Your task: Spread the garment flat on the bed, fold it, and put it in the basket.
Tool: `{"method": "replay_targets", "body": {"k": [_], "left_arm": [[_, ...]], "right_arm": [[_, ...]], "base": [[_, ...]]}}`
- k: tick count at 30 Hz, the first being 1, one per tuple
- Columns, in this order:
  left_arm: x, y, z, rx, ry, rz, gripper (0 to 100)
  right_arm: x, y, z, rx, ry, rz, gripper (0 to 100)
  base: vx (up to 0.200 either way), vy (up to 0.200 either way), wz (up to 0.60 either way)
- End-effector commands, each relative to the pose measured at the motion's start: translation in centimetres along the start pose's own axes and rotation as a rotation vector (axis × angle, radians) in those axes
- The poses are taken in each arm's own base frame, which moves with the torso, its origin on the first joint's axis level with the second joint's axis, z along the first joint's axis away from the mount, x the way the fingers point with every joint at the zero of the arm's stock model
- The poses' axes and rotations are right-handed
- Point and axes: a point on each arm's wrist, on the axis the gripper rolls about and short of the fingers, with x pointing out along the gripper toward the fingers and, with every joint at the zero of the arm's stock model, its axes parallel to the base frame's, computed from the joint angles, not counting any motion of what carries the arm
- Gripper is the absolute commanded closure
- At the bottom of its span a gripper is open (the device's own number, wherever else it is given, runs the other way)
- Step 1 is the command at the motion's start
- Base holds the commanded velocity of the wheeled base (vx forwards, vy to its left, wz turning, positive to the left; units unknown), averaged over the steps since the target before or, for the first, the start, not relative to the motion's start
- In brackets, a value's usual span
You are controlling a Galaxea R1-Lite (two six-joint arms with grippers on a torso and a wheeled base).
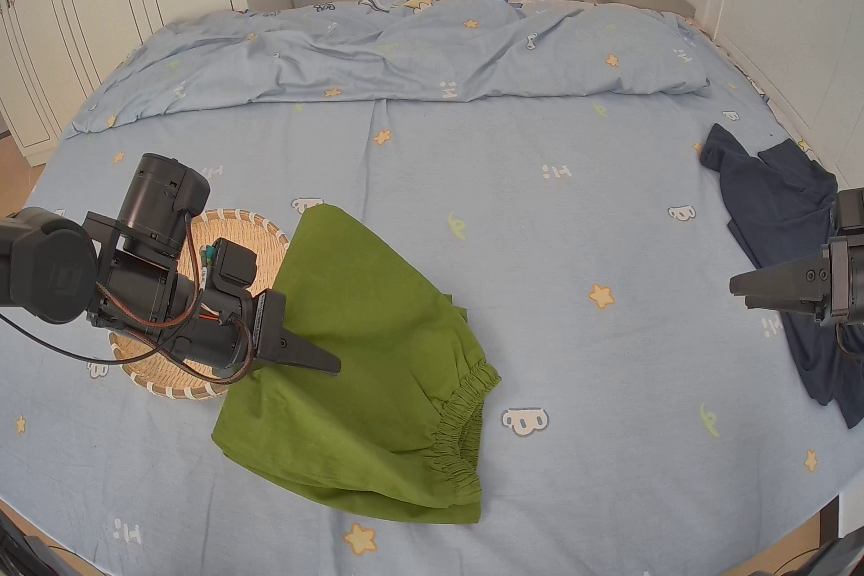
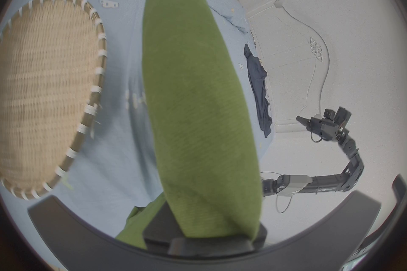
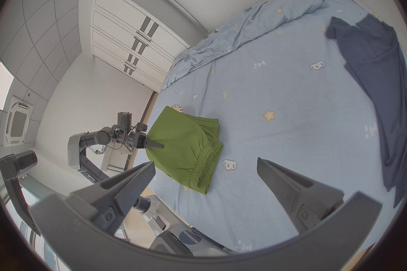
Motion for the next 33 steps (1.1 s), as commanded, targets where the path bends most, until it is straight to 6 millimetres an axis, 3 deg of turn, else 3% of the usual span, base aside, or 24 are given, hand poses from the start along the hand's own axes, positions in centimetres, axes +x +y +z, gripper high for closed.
{"method": "replay_targets", "body": {"k": [1,8,16,19,26,30,32,33], "left_arm": [[-0.8,-0.7,-0.6,0.054,-0.021,0.007,100],[-2.6,-1.8,-0.8,0.181,-0.097,0.064,100],[-6.9,-3.9,-1.2,0.266,-0.271,0.035,100],[-9.0,-3.6,-1.1,0.282,-0.385,0.056,100],[-12.5,0.9,1.1,0.281,-0.701,0.180,100],[-12.6,4.4,2.5,0.212,-0.750,0.238,100],[-12.5,5.0,2.7,0.196,-0.750,0.247,100],[-11.6,6.9,2.9,0.143,-0.718,0.267,100]], "right_arm": [[0.1,0.1,-0.1,-0.004,0.006,0.008,0],[0.1,0.3,-0.1,-0.008,0.007,0.012,0],[0.1,0.3,-0.1,-0.009,0.007,0.013,0],[0.1,0.3,-0.1,-0.011,0.005,0.015,0],[-0.3,0.6,-0.2,-0.021,-0.010,0.017,0],[-0.4,0.7,-0.2,-0.026,-0.015,0.019,0],[-0.4,0.7,-0.2,-0.025,-0.014,0.018,0],[-0.5,0.7,-0.2,-0.026,-0.015,0.019,0]], "base": [[0.000,0.000,0.00],[0.000,0.000,0.00],[0.000,0.000,0.00],[0.000,0.000,0.00],[0.000,0.000,0.00],[0.000,0.000,0.00],[0.000,0.000,0.00],[0.000,0.000,0.00]]}}
